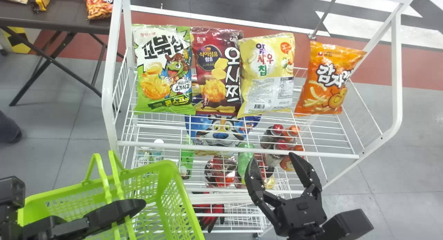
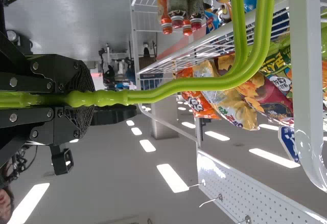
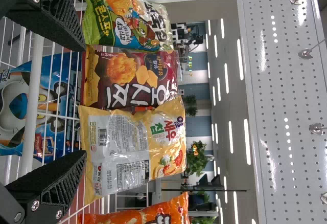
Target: Hold basket handle with left hand then pick Gamjakkang with right hand and place into basket
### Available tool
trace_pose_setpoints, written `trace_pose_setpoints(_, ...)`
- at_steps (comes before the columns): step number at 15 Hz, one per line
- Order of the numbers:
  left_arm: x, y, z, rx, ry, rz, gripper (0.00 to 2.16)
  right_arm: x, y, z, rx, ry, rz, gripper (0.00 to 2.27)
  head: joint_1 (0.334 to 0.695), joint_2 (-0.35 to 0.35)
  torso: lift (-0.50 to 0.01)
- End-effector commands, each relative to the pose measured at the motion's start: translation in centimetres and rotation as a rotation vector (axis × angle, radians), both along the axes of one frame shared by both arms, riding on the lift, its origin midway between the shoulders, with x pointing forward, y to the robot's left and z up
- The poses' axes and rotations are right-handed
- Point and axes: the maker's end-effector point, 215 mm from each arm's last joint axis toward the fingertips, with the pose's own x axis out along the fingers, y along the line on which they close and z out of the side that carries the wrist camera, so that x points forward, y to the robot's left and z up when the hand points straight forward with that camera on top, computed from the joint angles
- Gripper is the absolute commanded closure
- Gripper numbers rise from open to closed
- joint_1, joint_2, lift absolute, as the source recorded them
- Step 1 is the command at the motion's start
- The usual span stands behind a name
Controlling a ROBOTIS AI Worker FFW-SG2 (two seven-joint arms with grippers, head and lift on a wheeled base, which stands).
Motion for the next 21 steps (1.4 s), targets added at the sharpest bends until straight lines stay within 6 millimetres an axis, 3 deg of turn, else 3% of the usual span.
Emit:
trace_pose_setpoints(1,0.0,0.0,-0.1,-0.002,0.003,0.001,2.15,-0.1,0.1,0.1,0.001,-0.001,0.001,0.09,0.695,-0.25,-0.017)
trace_pose_setpoints(9,-0.1,0.2,-0.2,-0.011,0.009,0.004,2.15,0.0,0.0,0.3,-0.001,-0.004,0.001,0.09,0.695,-0.247,-0.017)
trace_pose_setpoints(11,0.0,0.2,-0.1,-0.011,0.009,0.003,2.15,0.8,-0.7,0.8,-0.009,-0.016,-0.009,0.07,0.695,-0.247,-0.017)
trace_pose_setpoints(15,0.0,0.4,-0.1,-0.015,0.009,0.005,2.15,4.4,-4.8,0.2,-0.034,0.079,-0.063,0.05,0.695,-0.266,-0.017)
trace_pose_setpoints(19,-0.1,0.4,-0.1,-0.017,0.008,0.004,2.15,8.5,-11.2,-0.6,0.027,0.192,-0.127,0.04,0.695,-0.322,-0.017)
trace_pose_setpoints(21,0.0,0.3,0.0,-0.018,0.007,0.003,2.15,10.2,-14.2,0.0,0.059,0.217,-0.161,0.04,0.695,-0.35,-0.017)
